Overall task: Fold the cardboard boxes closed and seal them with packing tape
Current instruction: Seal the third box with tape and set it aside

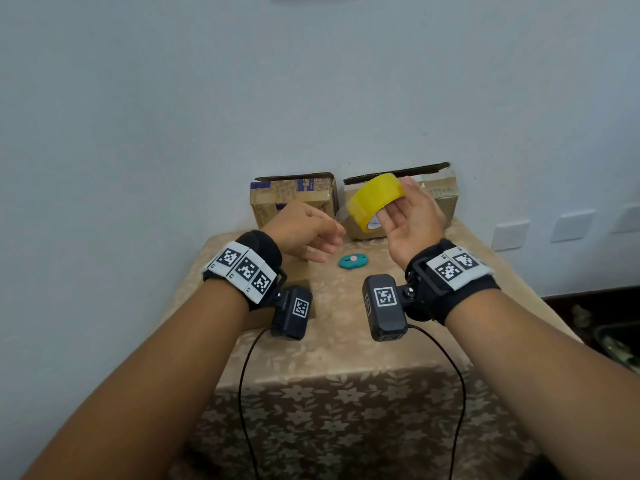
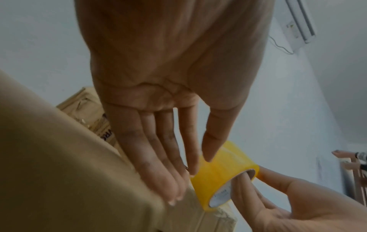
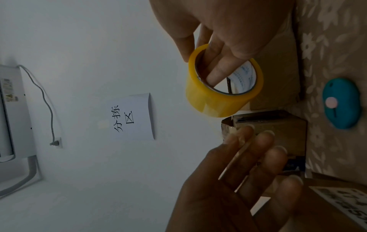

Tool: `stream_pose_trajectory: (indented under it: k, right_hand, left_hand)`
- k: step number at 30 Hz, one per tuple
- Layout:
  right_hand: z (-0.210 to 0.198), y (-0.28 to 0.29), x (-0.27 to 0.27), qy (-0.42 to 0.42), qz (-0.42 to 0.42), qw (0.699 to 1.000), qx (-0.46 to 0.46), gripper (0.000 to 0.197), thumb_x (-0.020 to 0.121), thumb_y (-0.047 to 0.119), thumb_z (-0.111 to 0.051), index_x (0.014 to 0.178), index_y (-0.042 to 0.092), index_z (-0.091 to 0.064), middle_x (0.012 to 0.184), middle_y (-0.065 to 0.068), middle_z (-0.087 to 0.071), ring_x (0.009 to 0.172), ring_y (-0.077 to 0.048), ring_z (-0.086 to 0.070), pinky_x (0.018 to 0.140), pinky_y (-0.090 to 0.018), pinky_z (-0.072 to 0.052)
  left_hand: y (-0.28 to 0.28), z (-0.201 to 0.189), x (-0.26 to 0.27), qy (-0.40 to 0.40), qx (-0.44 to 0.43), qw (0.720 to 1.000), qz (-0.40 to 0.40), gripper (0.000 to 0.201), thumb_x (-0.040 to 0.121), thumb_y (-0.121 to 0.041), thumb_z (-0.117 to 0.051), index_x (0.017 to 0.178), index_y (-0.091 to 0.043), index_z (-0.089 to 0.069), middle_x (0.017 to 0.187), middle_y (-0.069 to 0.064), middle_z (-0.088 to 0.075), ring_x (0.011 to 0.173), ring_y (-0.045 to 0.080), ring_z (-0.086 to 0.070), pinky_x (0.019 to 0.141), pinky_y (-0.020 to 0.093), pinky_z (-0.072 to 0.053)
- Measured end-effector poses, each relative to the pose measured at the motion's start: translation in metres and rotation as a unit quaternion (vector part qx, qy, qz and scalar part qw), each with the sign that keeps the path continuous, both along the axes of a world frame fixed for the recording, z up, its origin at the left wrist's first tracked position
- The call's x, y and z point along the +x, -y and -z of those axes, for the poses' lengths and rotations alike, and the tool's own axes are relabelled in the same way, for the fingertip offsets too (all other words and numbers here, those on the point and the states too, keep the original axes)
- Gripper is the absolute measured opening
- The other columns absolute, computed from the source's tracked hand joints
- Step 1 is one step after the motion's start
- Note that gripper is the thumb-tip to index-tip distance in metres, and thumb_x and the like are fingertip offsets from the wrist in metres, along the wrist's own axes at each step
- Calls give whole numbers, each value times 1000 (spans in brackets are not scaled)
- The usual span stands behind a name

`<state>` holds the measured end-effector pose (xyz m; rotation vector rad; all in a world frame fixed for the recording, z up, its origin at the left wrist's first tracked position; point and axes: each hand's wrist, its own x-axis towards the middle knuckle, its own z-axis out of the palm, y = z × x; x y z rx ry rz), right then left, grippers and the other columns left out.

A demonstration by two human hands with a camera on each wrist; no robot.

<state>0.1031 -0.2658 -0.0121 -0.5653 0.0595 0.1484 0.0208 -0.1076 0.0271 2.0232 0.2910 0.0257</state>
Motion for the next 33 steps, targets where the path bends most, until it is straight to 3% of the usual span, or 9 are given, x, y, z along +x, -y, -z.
stream_pose_trajectory:
  k: [4, 9, 12, 20, 23, 26, 28, 30, 33]
  right_hand:
    - [4, 0, 4, -27, 32, 999, -20, 21, 96, 11, -71, 117, 14, -71, 115, -16, -74, 105, -30, -73, 68, -37, -63]
    - [8, -3, 6, -45, 38, 997, -59, 11, 97, 15, -70, 101, 25, -72, 122, -12, -70, 110, -29, -69, 79, -43, -62]
    - [10, -6, 8, -36, 43, 997, -60, 24, 92, 3, -71, 107, 21, -73, 125, -12, -68, 116, -31, -66, 92, -50, -60]
    - [13, -11, 5, -3, 37, 996, -81, 57, 80, -9, -73, 121, 30, -67, 138, -11, -58, 126, -31, -59, 91, -46, -59]
    - [14, -15, 3, 27, 36, 991, -125, 60, 86, -10, -66, 124, 37, -63, 122, 2, -59, 120, -25, -60, 92, -44, -57]
    - [16, -18, 1, 72, 38, 975, -206, 52, 93, -6, -59, 116, 41, -66, 110, 17, -55, 116, -18, -59, 104, -51, -52]
    - [16, -20, -2, 83, 34, 965, -246, 48, 94, 0, -57, 103, 46, -71, 108, 14, -60, 111, -18, -64, 105, -54, -51]
    - [20, -24, -2, 91, 27, 956, -277, 43, 87, 11, -58, 95, 50, -74, 111, 3, -68, 108, -28, -70, 101, -57, -54]
    - [23, -23, -1, 88, 6, 949, -303, 32, 82, 20, -59, 95, 43, -78, 116, -6, -71, 104, -39, -70, 92, -60, -57]
  left_hand:
    - [-8, -4, -5, 8, -3, 999, 38, 19, 92, -23, -74, 106, -10, -77, 98, 11, -79, 87, 19, -75, 69, 30, -64]
    - [-14, -3, -5, 17, -19, 999, 26, 20, 92, -19, -73, 108, -7, -76, 98, 13, -78, 85, 18, -75, 65, 27, -63]
    - [-14, -2, -5, 23, -19, 999, 12, 18, 95, -18, -70, 107, -6, -76, 98, 13, -78, 84, 19, -75, 64, 26, -63]
    - [-8, -2, -3, 84, -43, 994, -50, 13, 99, -6, -62, 104, 0, -73, 95, 17, -78, 81, 22, -77, 62, 27, -63]
    - [-5, -4, -3, 120, -59, 989, -59, 13, 99, -4, -60, 107, -3, -71, 95, 16, -78, 79, 21, -76, 63, 29, -63]
    - [0, -6, -5, 121, -81, 989, -31, 15, 99, -6, -57, 108, -7, -69, 95, 14, -77, 78, 21, -75, 61, 31, -62]
    - [3, -7, -6, 104, -86, 991, -7, 18, 100, -11, -55, 108, -3, -70, 94, 14, -75, 77, 21, -74, 60, 31, -60]
    - [4, -8, -7, 84, -99, 991, 9, 26, 100, -17, -54, 110, 1, -69, 94, 14, -73, 78, 23, -72, 62, 32, -61]
    - [5, -9, -9, 59, -123, 990, 43, 27, 100, -25, -57, 110, -1, -65, 100, 16, -71, 83, 27, -72, 66, 35, -62]
